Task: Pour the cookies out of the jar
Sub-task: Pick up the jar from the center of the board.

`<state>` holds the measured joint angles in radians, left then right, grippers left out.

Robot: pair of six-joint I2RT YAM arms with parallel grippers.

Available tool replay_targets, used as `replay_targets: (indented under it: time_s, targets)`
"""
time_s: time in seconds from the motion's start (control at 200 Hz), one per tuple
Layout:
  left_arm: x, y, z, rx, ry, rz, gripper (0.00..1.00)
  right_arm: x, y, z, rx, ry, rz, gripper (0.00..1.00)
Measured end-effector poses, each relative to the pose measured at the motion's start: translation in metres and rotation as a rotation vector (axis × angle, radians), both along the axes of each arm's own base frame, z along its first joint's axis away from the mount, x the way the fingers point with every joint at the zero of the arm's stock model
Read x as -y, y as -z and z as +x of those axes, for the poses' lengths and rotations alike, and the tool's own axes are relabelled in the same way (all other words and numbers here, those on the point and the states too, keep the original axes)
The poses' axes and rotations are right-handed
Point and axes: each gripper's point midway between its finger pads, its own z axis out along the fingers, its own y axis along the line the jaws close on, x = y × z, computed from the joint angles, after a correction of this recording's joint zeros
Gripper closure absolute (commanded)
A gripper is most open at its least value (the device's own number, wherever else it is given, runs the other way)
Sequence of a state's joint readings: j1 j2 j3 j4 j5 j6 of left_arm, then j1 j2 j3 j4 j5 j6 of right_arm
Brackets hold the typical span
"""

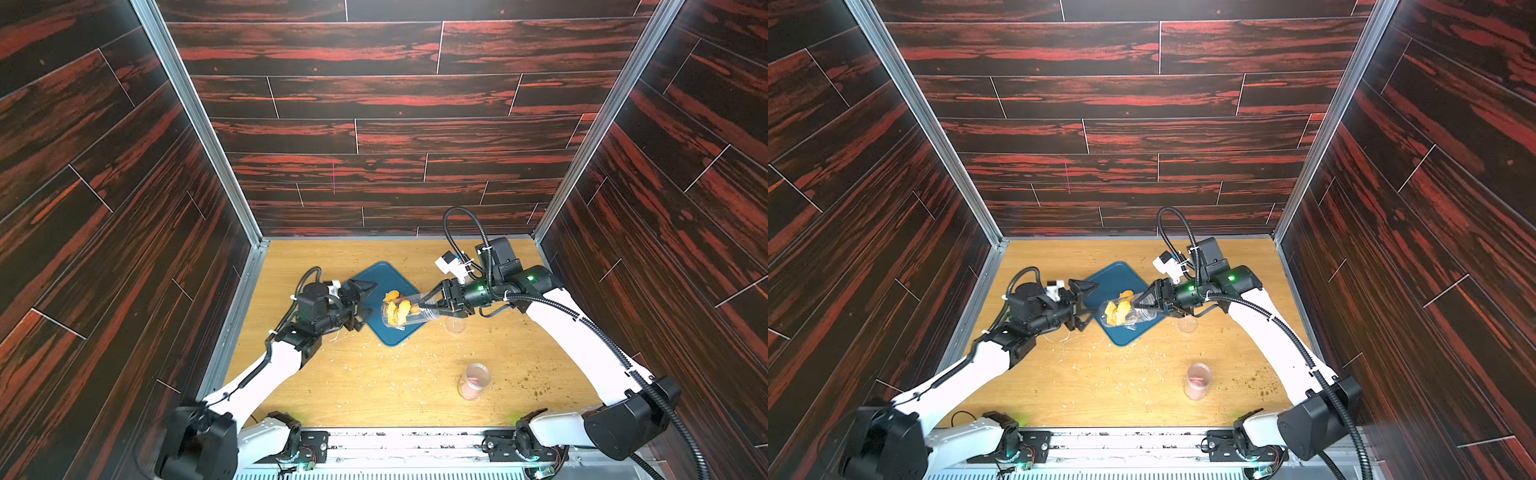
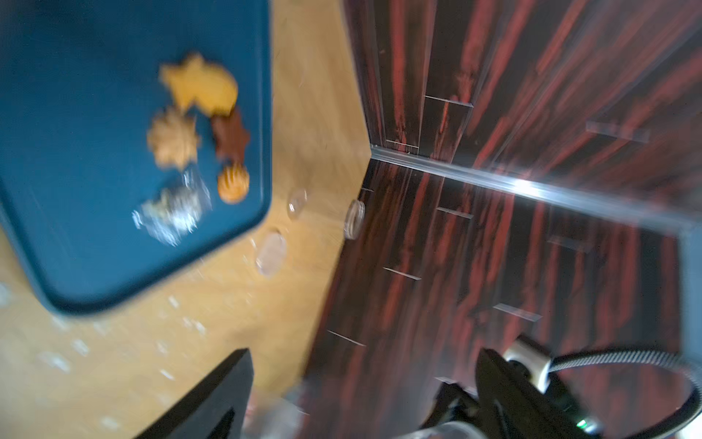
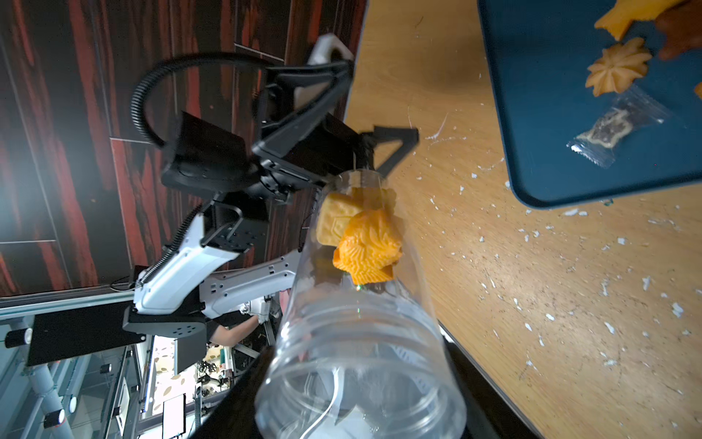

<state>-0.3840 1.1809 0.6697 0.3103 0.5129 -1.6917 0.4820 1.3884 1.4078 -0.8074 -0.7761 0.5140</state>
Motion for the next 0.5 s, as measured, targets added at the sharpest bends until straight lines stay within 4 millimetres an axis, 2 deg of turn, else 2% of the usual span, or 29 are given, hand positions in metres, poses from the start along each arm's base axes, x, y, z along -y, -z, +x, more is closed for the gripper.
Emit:
replay_targets:
  time_s: [0.225,0.501]
  targets:
    - [0.013,-0.031,0.000,-0.079,-0.047,-0.214,0.04,-0.004,-0.008,0.007,0.028,0.011,0.031,0.38]
    - [0.029,-0.033,-0.010,-0.144,-0.020,-0.266,0.04,-0.009,-0.018,0.014,0.048,0.022,0.076,0.39]
